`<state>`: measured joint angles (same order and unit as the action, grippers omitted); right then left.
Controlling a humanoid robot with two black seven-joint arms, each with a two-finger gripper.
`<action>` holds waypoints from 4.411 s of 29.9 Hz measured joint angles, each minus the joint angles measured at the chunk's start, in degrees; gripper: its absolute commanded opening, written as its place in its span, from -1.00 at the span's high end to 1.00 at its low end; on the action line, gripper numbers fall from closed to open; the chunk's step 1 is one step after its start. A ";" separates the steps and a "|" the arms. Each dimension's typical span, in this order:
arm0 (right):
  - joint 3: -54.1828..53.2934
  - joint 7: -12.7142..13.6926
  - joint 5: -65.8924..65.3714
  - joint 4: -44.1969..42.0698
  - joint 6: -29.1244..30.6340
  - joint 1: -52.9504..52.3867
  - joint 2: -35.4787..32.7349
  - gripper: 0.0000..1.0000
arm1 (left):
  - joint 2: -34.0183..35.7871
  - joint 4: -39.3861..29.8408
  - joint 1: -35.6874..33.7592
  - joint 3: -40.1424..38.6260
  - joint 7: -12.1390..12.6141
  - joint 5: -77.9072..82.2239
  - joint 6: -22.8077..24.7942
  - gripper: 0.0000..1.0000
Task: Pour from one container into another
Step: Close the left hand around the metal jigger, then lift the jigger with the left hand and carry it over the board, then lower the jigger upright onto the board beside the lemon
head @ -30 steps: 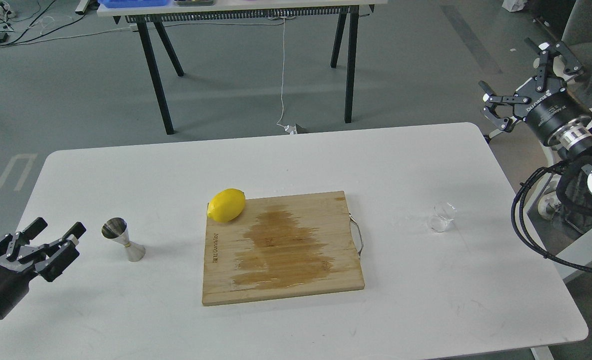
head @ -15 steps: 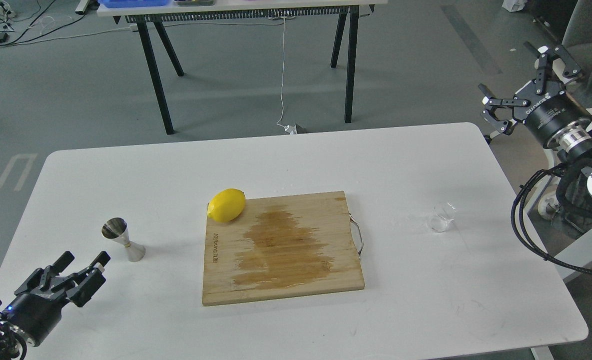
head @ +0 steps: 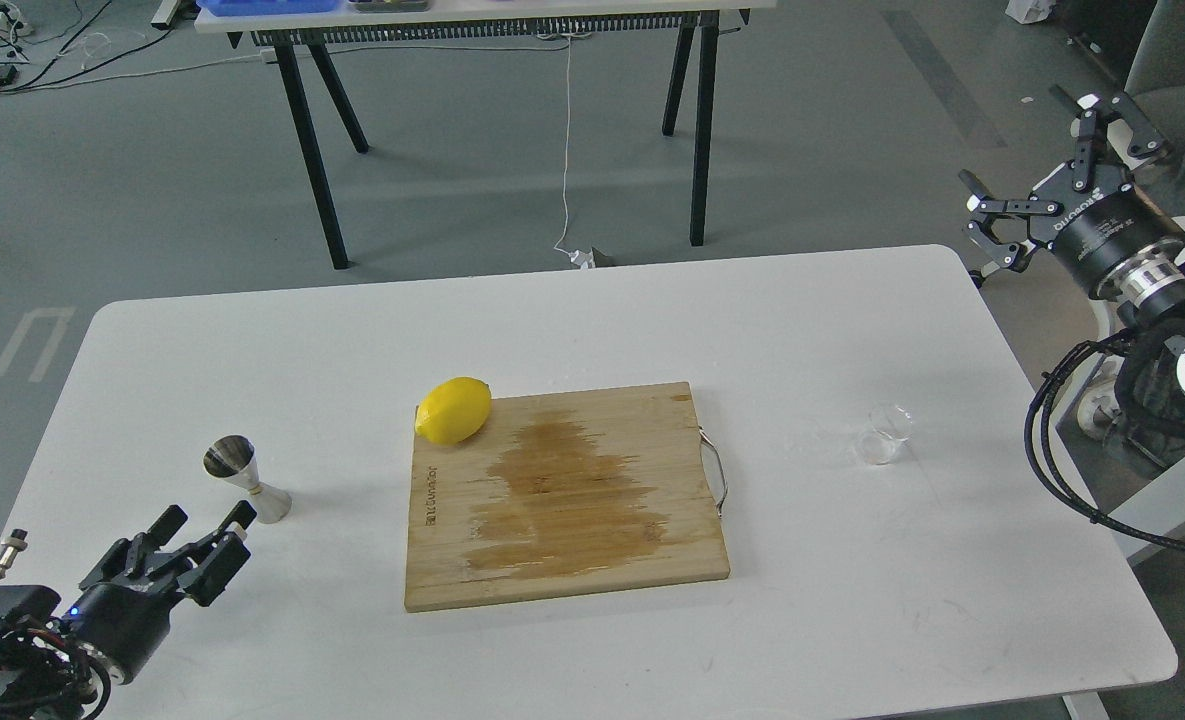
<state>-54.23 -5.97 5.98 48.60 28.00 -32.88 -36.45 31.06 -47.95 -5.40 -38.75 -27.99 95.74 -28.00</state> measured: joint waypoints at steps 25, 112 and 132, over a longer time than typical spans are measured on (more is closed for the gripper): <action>-0.32 0.00 0.07 0.54 0.00 0.66 -0.56 -0.98 | -9.33 12.46 -9.16 3.24 0.00 -0.71 0.00 -0.77; -4.95 11.78 0.18 -4.49 0.00 6.25 -0.03 -0.98 | -31.06 16.48 -23.50 15.39 -0.01 13.42 0.00 0.49; -5.19 11.64 0.18 -4.55 0.00 6.25 0.06 -0.98 | -31.05 15.98 -23.39 16.32 -0.01 13.42 0.00 -0.65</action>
<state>-59.42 5.67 6.15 44.05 28.00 -26.63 -36.39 0.00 -31.96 -28.79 -22.43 -28.00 109.16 -28.00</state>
